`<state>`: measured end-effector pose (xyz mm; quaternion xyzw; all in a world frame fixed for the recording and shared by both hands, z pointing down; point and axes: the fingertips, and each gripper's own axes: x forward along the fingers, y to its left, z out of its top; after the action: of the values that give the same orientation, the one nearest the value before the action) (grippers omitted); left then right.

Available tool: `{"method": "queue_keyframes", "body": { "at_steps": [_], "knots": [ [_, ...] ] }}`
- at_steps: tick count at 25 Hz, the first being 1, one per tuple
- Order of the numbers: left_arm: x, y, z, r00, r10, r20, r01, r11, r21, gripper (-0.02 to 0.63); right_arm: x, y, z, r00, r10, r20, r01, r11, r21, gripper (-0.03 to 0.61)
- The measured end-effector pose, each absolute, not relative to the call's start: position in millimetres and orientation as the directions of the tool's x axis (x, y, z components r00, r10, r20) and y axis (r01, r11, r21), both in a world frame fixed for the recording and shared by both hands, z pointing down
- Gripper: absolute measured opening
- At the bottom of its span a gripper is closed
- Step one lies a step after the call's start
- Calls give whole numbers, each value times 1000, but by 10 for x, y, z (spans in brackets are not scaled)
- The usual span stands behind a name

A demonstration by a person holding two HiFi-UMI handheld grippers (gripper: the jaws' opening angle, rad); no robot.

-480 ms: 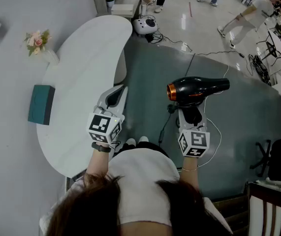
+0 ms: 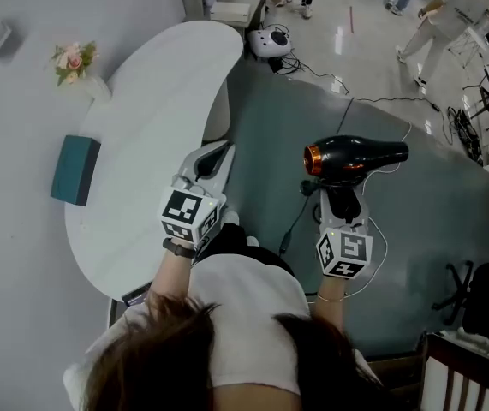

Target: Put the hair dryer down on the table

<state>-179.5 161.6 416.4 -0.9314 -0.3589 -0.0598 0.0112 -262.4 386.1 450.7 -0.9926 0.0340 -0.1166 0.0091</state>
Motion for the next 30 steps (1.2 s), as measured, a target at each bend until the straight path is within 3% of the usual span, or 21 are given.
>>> {"method": "queue_keyframes", "body": {
  "at_steps": [8,30],
  "knots": [
    [-1385,1767,4179,728,676,112,679,-734,16,58,-2262,4056,4498,975,-50,215,-40,-998,-52,213],
    [765,2058,4105,685,724,82,725,-689,24,58,-307,4218,4392,970,1,245,11,-999,-39,213]
  ]
}}
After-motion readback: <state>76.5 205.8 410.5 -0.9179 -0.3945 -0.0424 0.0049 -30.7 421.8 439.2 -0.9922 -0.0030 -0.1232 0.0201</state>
